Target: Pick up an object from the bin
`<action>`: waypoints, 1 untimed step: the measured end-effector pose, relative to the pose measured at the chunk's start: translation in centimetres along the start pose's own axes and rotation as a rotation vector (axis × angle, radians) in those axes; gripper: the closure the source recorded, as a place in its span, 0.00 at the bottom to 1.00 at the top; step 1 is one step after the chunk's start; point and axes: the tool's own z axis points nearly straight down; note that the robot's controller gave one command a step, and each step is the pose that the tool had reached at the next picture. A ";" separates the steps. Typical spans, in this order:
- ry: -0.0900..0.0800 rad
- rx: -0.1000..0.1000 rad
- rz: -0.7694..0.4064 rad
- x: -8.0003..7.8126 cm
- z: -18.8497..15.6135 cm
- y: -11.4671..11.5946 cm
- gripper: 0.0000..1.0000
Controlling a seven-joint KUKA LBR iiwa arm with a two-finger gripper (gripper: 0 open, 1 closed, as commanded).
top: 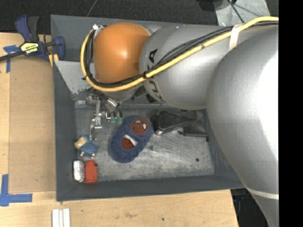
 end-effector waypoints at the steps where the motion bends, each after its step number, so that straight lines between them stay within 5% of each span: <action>1: -0.013 -0.007 -0.055 2.3 9.8 -5.5 0.00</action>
Offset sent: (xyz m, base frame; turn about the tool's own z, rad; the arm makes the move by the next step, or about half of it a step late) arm -0.0256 -0.0547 -0.0998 -0.0579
